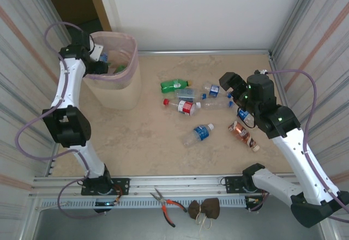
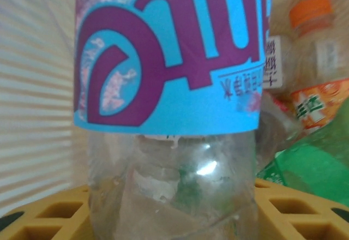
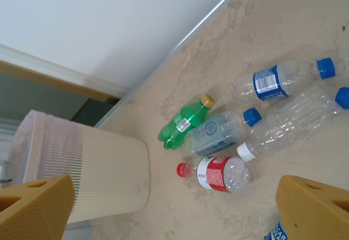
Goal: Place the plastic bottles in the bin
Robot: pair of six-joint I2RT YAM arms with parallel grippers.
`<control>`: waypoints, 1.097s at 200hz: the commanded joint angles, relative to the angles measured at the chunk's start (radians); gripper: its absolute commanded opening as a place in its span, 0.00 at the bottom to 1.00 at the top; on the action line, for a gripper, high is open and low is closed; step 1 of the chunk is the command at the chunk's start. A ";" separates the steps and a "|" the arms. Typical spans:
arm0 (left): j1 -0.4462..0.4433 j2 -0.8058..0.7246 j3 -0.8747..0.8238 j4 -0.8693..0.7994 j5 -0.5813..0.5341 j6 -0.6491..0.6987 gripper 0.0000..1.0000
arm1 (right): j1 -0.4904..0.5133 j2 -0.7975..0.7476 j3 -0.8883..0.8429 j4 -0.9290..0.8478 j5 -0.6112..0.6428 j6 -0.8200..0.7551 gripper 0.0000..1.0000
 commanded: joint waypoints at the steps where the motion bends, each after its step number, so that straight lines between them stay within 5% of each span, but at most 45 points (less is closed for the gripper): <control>1: 0.013 0.011 -0.041 0.018 -0.034 -0.005 0.58 | -0.007 -0.004 0.031 -0.016 -0.008 -0.029 0.94; 129: 0.029 -0.118 -0.136 0.027 0.023 -0.101 0.76 | -0.008 0.016 0.038 -0.005 -0.032 -0.030 0.93; 219: 0.028 -0.227 -0.096 0.017 0.163 -0.136 0.78 | -0.007 0.044 0.042 -0.066 -0.061 -0.056 0.93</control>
